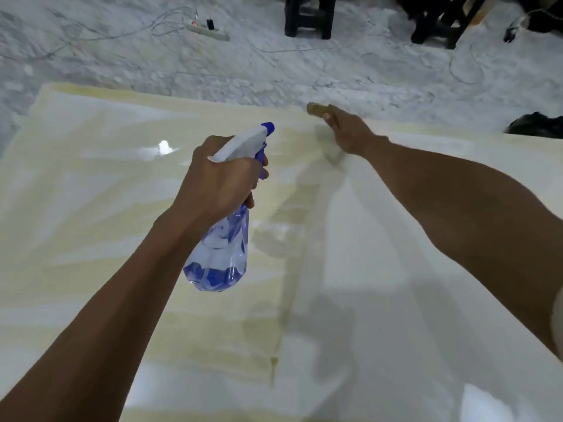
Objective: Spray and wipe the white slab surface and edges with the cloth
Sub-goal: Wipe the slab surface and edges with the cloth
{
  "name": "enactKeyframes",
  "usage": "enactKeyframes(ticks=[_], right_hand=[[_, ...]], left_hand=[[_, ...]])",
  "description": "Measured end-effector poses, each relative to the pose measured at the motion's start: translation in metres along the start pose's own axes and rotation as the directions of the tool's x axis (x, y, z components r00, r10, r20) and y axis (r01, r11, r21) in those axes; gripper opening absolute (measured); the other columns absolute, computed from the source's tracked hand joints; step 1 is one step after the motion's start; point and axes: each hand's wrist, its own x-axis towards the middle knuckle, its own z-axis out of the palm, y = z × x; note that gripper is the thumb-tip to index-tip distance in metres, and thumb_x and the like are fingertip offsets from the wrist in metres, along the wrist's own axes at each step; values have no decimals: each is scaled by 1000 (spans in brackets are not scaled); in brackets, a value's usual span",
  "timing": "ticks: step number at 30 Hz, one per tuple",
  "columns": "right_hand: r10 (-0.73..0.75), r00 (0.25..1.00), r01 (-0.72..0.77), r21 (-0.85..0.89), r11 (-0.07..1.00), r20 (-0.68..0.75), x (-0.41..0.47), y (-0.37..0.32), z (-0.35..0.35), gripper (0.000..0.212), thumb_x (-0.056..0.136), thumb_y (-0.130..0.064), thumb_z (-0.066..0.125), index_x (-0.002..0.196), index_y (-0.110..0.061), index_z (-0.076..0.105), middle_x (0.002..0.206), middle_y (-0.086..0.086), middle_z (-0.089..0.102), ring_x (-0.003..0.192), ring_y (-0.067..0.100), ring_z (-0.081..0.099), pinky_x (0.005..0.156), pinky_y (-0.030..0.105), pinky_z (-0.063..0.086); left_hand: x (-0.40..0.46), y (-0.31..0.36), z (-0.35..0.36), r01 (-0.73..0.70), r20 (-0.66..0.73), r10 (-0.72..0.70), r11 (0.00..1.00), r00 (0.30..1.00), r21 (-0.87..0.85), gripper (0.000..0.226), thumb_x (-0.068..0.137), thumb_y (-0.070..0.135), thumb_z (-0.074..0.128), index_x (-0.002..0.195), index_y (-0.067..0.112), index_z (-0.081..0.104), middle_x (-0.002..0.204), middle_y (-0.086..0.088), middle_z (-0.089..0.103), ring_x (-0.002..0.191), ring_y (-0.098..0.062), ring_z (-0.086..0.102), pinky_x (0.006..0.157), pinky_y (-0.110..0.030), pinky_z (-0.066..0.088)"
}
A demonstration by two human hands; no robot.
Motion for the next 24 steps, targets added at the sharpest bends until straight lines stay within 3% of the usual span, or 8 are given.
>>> enactKeyframes(ticks=[3, 6, 11, 15, 18, 20, 24], right_hand=[[14, 987, 36, -311, 950, 159, 4, 1, 56, 60, 107, -49, 23, 160, -26, 9, 168, 8, 6, 154, 30, 3, 123, 53, 5], [-39, 992, 74, -307, 949, 121, -12, 2, 77, 51, 107, -49, 15, 157, -43, 10, 168, 0, -7, 154, 29, -11, 120, 57, -9], [-109, 984, 148, -312, 938, 138, -77, -8, 104, 50, 105, -53, 16, 155, -47, 15, 169, -1, -3, 154, 30, -8, 121, 59, -5], [-168, 964, 226, -297, 928, 207, -170, -33, 151, 68, 93, -63, -3, 154, -46, 22, 169, 0, 3, 155, 31, -4, 119, 61, -3], [-200, 949, 270, -301, 915, 243, -245, -54, 179, 78, 90, -66, -16, 154, -46, 23, 168, -1, 3, 155, 31, -5, 118, 62, -5], [-199, 943, 282, -319, 905, 268, -297, -69, 195, 76, 90, -64, -14, 155, -45, 21, 169, -1, 0, 154, 31, -8, 119, 61, -7], [-226, 913, 337, -320, 885, 339, -385, -90, 220, 75, 90, -62, -17, 155, -45, 15, 168, -1, -6, 153, 30, -15, 118, 59, -12]], left_hand=[[17, -7, 3, 17, -18, -16, 999, 1000, 32, 23, 87, 7, 53, 65, 7, 60, 67, -9, 66, 40, -11, 55, 44, -22, 46], [17, -12, 3, 20, -8, -20, 998, 1000, 61, 27, 89, 0, 50, 64, 6, 57, 84, -23, 67, 41, -5, 54, 41, -19, 45], [-11, -19, 3, 39, 10, -40, 997, 999, 72, 16, 87, 0, 50, 78, -4, 62, 94, -27, 69, 41, -6, 53, 43, -19, 46], [-55, -23, 2, 57, 18, -58, 996, 998, 70, 17, 86, 0, 50, 73, -1, 62, 92, -29, 69, 42, -9, 54, 42, -21, 46], [-101, -29, -1, 58, 37, -62, 993, 997, 101, 27, 85, -2, 51, 63, 12, 59, 69, -10, 69, 41, -17, 54, 43, -20, 47], [-136, -33, -6, 70, 42, -74, 993, 996, 94, 24, 85, -3, 52, 67, 8, 62, 60, 0, 66, 43, -21, 54, 43, -21, 47], [-202, -42, -16, 84, 54, -89, 993, 995, 81, 15, 85, -2, 53, 88, -11, 65, 75, -20, 67, 47, -23, 52, 44, -24, 47]])
